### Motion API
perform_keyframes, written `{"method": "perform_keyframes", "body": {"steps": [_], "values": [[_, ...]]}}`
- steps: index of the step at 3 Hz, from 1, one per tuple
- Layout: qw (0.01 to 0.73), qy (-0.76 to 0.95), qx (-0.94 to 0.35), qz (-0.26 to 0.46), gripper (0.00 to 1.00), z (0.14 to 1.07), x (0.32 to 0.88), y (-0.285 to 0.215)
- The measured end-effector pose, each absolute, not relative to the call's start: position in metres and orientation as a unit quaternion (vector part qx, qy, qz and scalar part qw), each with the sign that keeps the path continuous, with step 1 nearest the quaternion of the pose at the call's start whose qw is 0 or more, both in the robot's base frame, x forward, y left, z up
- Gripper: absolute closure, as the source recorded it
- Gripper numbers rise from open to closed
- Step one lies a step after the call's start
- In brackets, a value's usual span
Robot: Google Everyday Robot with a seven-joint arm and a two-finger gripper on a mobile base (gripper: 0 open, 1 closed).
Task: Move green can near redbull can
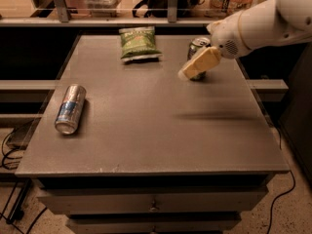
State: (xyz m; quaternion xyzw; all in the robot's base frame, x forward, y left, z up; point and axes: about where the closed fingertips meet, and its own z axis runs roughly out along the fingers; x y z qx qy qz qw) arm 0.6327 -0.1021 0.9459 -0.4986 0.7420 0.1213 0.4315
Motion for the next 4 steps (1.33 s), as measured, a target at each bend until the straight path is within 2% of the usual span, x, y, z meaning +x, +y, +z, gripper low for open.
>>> {"method": "perform_keyframes", "body": {"steps": [3,4], "values": [[0.442,0.758,-0.467,0.108,0.00,0.924,0.682,-0.113],[0.438,0.757,-0.471,0.115,0.18,0.918,0.692,-0.107]]}}
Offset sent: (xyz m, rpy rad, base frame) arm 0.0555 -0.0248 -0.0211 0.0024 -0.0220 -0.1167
